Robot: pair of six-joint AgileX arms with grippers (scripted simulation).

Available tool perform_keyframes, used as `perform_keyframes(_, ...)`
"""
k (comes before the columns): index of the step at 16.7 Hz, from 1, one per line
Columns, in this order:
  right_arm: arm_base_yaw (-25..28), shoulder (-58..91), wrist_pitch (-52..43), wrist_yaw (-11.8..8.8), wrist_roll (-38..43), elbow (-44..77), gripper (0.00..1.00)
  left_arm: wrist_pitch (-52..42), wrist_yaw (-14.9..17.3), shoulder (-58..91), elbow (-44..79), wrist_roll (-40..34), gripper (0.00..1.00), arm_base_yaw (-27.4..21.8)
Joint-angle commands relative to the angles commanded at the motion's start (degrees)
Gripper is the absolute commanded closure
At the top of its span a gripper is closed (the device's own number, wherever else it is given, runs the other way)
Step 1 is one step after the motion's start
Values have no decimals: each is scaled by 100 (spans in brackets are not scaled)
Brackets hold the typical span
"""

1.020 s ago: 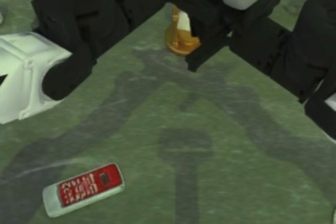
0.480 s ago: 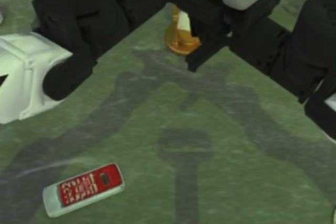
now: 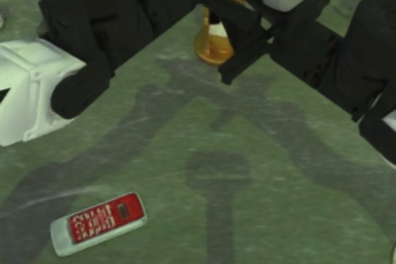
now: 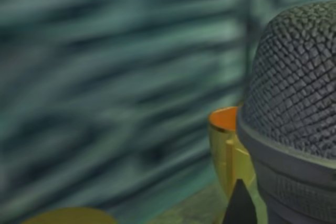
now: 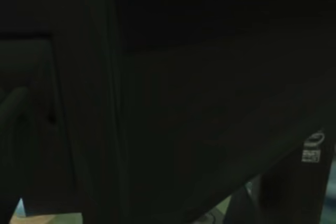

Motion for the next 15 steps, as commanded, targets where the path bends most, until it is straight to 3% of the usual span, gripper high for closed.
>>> perform_keyframes(3,0,0,0,0,0,0,2,0,0,0,0,0,100,0)
perform_keyframes(4,0,0,0,0,0,0,0,0,0,0,0,0,100,0)
perform_keyframes(12,-41,66,-5,32,-25,-62,0,-7,-57,-51,68,40,100,0)
perform_keyframes(15,-74,-169,-50,-12,-26,-279,0,-27,66,-139,-18,37,100,131)
